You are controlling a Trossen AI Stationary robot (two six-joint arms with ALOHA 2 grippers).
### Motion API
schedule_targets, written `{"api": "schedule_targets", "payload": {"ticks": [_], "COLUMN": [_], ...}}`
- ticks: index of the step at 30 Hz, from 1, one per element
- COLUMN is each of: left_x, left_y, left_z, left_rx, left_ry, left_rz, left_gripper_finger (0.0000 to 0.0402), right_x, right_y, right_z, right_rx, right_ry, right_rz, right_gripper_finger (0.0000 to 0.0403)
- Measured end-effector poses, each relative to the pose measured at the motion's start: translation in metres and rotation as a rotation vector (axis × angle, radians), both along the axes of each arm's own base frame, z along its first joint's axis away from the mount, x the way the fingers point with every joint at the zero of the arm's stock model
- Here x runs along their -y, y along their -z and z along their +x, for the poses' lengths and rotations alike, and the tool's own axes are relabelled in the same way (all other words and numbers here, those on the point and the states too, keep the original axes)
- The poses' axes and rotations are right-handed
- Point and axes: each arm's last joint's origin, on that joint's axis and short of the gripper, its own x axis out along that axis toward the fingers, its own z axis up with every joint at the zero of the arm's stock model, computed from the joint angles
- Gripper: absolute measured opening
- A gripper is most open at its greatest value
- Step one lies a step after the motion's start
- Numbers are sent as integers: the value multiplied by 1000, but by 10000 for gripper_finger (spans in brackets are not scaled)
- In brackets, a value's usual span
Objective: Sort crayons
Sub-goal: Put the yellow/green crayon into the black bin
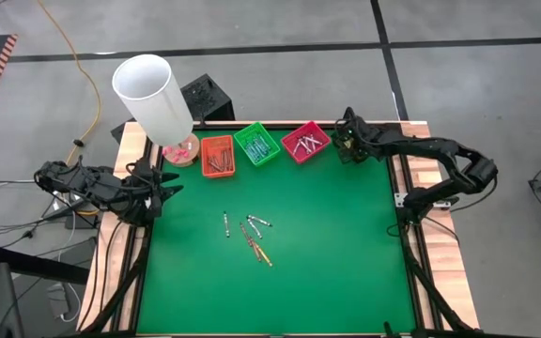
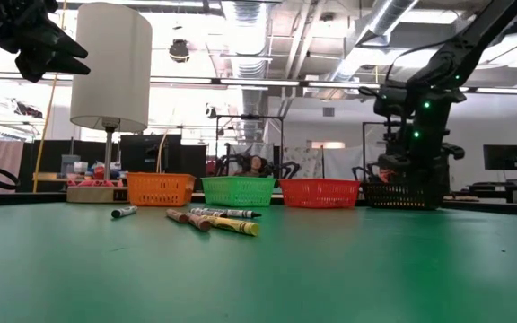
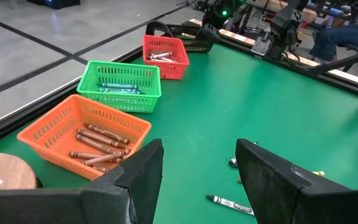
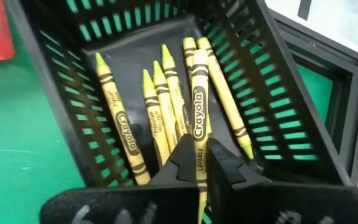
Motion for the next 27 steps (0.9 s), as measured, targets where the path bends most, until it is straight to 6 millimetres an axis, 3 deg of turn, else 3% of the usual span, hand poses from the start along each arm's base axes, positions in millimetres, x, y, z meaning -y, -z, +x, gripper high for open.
{"api": "schedule_targets", "payload": {"ticks": [22,27], "left_x": [0,0], "left_y": [0,0], "left_z": [0,0], "left_rx": [0,0], "left_ry": [0,0], "left_rz": [0,0], "left_gripper_finger": [192,192], "right_x": [2,6], "right_y": [-1,-14], "right_z": [3,7], "right_rx": [33,102], "right_ry": [-14,-18], "right_rz": [-16,-90], "right_gripper_finger": [73,75]}}
